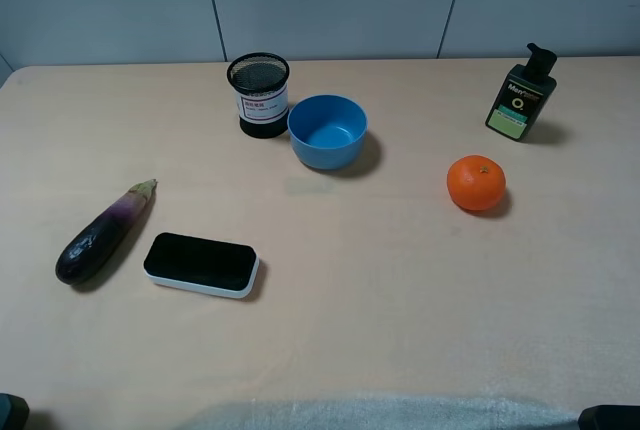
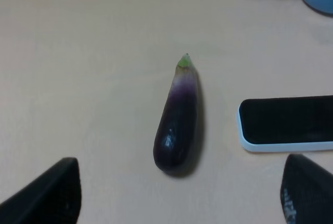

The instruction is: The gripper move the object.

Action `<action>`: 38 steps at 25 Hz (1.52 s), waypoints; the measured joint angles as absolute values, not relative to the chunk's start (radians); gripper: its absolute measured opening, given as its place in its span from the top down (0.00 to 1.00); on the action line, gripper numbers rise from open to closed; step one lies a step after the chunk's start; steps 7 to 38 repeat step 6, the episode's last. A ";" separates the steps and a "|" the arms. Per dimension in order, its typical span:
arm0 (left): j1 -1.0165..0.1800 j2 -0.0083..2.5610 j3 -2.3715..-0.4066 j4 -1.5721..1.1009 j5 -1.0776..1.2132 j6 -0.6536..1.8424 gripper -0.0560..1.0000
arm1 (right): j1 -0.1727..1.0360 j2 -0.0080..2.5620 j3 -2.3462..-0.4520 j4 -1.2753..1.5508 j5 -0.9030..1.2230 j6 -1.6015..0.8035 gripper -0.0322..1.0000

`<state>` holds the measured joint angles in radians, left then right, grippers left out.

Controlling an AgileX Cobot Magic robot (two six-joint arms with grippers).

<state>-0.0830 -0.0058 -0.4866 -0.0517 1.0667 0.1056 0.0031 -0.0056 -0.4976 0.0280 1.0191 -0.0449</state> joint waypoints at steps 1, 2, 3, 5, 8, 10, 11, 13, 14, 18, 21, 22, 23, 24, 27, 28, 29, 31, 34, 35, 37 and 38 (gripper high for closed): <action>-0.083 -0.006 -0.487 -0.052 1.066 0.106 0.21 | 0.003 -0.006 -0.498 0.028 1.019 -0.045 0.38; -0.083 -0.006 -0.487 -0.052 1.066 0.106 0.21 | 0.003 -0.006 -0.498 0.028 1.019 -0.045 0.38; -0.083 -0.006 -0.487 -0.052 1.066 0.106 0.21 | 0.003 -0.006 -0.498 0.028 1.019 -0.045 0.38; -0.083 -0.006 -0.487 -0.052 1.066 0.106 0.21 | 0.003 -0.006 -0.498 0.028 1.019 -0.045 0.38; -0.083 -0.006 -0.487 -0.052 1.066 0.106 0.21 | 0.003 -0.006 -0.498 0.028 1.019 -0.045 0.38; -0.083 -0.006 -0.487 -0.052 1.066 0.106 0.21 | 0.003 -0.006 -0.498 0.028 1.019 -0.045 0.38; -0.083 -0.006 -0.487 -0.052 1.066 0.106 0.21 | 0.003 -0.006 -0.498 0.028 1.019 -0.045 0.38; -0.083 -0.006 -0.487 -0.052 1.066 0.106 0.21 | 0.003 -0.006 -0.498 0.028 1.019 -0.045 0.38; -0.083 -0.006 -0.487 -0.052 1.066 0.106 0.21 | 0.003 -0.006 -0.498 0.028 1.019 -0.045 0.38; -0.083 -0.006 -0.487 -0.052 1.066 0.106 0.21 | 0.003 -0.006 -0.498 0.028 1.019 -0.045 0.38; -0.083 -0.006 -0.487 -0.052 1.066 0.106 0.21 | 0.003 -0.006 -0.498 0.028 1.019 -0.045 0.38; -0.083 -0.006 -0.487 -0.052 1.066 0.106 0.21 | 0.003 -0.006 -0.498 0.028 1.019 -0.045 0.38; -0.083 -0.006 -0.487 -0.052 1.066 0.106 0.21 | 0.003 -0.006 -0.498 0.028 1.019 -0.045 0.38; -0.083 -0.006 -0.487 -0.052 1.066 0.106 0.21 | 0.003 -0.006 -0.498 0.028 1.019 -0.045 0.38; -0.083 -0.006 -0.487 -0.052 1.066 0.106 0.21 | 0.003 -0.006 -0.498 0.028 1.019 -0.045 0.38; -0.083 -0.006 -0.487 -0.052 1.066 0.106 0.21 | 0.003 -0.006 -0.498 0.028 1.019 -0.045 0.38; -0.083 -0.006 -0.487 -0.052 1.066 0.106 0.21 | 0.003 -0.006 -0.498 0.028 1.019 -0.045 0.38; -0.083 -0.006 -0.487 -0.052 1.066 0.106 0.21 | 0.003 -0.006 -0.498 0.028 1.019 -0.045 0.38; -0.083 -0.006 -0.487 -0.052 1.066 0.106 0.21 | 0.003 -0.006 -0.498 0.028 1.019 -0.045 0.38; -0.083 -0.006 -0.487 -0.052 1.066 0.106 0.21 | 0.003 -0.006 -0.498 0.028 1.019 -0.045 0.38; -0.083 -0.006 -0.487 -0.052 1.066 0.106 0.21 | 0.003 -0.006 -0.498 0.028 1.019 -0.045 0.38; -0.083 -0.006 -0.487 -0.052 1.066 0.106 0.21 | 0.003 -0.006 -0.498 0.028 1.019 -0.045 0.38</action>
